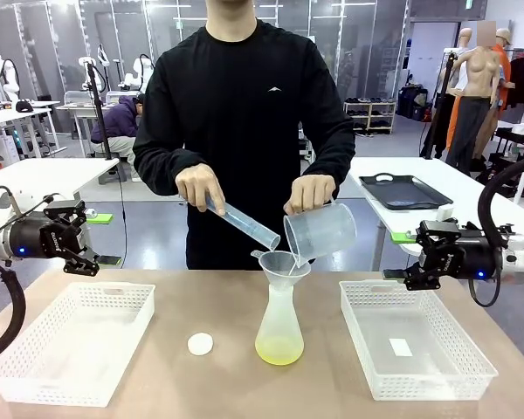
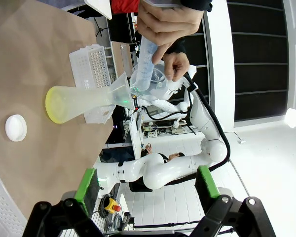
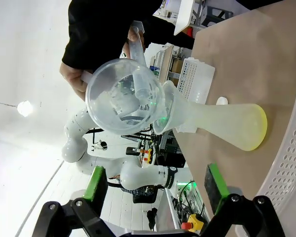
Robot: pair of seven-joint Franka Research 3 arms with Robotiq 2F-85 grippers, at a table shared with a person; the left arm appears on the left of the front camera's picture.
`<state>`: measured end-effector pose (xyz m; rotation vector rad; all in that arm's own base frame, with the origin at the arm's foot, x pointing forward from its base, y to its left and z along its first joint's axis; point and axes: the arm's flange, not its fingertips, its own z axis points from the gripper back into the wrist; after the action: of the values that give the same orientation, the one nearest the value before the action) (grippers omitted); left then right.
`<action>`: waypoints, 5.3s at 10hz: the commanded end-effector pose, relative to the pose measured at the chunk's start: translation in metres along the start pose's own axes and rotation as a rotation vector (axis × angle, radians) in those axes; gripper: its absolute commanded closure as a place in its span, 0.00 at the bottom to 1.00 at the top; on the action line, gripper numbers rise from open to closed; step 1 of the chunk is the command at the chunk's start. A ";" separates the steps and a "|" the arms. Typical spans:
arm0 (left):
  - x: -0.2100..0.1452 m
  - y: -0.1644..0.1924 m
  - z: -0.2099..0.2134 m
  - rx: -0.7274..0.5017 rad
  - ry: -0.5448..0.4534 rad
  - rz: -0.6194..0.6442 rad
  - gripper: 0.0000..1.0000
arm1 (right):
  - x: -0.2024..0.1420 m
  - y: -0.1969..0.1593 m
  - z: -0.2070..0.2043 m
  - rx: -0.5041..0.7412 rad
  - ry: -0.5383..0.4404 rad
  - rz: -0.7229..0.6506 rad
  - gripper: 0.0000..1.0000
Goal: Prepare the solutions needed for the experiment.
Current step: Once the solution is in the Big flask , pick up the Plastic Funnel and place it back into the right Organizing basket.
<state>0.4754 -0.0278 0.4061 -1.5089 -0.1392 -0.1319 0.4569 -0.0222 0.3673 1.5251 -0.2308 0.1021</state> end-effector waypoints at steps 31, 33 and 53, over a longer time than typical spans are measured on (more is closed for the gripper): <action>0.001 -0.002 0.000 -0.002 -0.010 -0.003 0.00 | 0.017 0.187 -0.096 -0.840 0.233 0.334 0.00; 0.001 -0.002 0.000 -0.002 -0.010 -0.003 0.00 | 0.017 0.187 -0.096 -0.840 0.233 0.334 0.00; 0.001 -0.002 0.000 -0.002 -0.010 -0.003 0.00 | 0.003 0.212 -0.203 -1.076 0.094 0.129 0.00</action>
<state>0.4754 -0.0280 0.4061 -1.5089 -0.1389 -0.1321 0.4331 0.1895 0.5705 0.4392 -0.2499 0.1245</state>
